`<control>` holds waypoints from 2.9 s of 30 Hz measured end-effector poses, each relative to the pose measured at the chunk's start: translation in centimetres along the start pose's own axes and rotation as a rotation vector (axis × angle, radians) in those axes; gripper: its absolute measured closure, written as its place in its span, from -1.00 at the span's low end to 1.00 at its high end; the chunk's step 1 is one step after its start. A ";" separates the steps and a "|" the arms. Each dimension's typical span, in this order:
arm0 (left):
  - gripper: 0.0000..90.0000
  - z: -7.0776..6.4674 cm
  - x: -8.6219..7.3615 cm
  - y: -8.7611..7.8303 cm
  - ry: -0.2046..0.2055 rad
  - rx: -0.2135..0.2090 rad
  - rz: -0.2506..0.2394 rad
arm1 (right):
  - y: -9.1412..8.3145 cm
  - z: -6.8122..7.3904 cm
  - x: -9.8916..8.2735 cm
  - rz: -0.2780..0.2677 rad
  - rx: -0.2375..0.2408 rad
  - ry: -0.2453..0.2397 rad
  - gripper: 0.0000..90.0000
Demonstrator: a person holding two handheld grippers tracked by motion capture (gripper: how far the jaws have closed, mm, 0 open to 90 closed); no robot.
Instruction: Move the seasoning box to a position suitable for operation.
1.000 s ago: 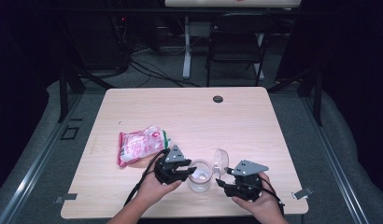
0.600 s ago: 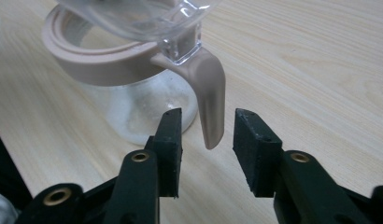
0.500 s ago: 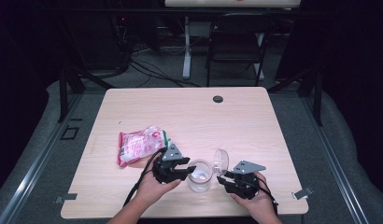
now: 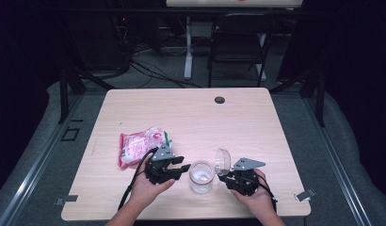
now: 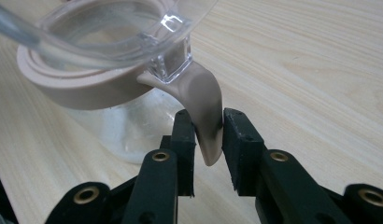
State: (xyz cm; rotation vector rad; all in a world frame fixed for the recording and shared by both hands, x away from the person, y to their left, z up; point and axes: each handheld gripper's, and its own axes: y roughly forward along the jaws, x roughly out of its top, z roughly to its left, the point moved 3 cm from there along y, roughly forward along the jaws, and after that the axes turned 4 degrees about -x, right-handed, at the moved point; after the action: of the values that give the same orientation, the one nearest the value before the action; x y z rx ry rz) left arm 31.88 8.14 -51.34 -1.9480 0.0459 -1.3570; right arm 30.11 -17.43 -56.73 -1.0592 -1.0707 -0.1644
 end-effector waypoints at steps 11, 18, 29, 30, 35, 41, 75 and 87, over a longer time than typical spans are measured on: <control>0.32 1.4 -0.7 -2.3 -0.049 0.057 -0.036 | 0.8 -1.5 1.0 -0.016 0.001 0.051 0.75; 0.32 2.0 -1.3 -3.6 -0.074 0.095 -0.050 | 1.4 -2.6 1.6 -0.024 -0.027 0.092 0.80; 0.30 3.1 -2.3 -5.0 -0.111 0.149 -0.068 | 2.2 -4.4 2.3 -0.040 -0.050 0.143 0.78; 0.30 3.2 -2.3 -5.1 -0.114 0.152 -0.068 | 2.2 -4.7 2.3 -0.043 -0.044 0.160 0.77; 0.27 3.5 -2.7 -5.5 -0.125 0.176 -0.071 | 2.4 -6.0 2.4 -0.058 -0.031 0.216 0.69; 0.27 3.8 -3.1 -6.2 -0.135 0.195 -0.078 | 1.5 -6.2 2.0 -0.045 -0.041 0.209 0.66; 0.25 5.1 -4.7 -6.4 -0.133 0.279 -0.012 | 2.5 -6.9 3.2 0.040 -0.079 0.198 0.78; 0.09 6.2 -4.0 -4.2 -0.029 0.323 0.060 | 0.5 -6.5 1.5 0.191 -0.183 0.151 0.72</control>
State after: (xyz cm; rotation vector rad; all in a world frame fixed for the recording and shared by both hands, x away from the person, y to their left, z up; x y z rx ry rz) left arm 33.69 16.29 -52.99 -1.6813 -0.1211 -1.2138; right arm 35.26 -21.62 -56.33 -1.2868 -0.8245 -0.1876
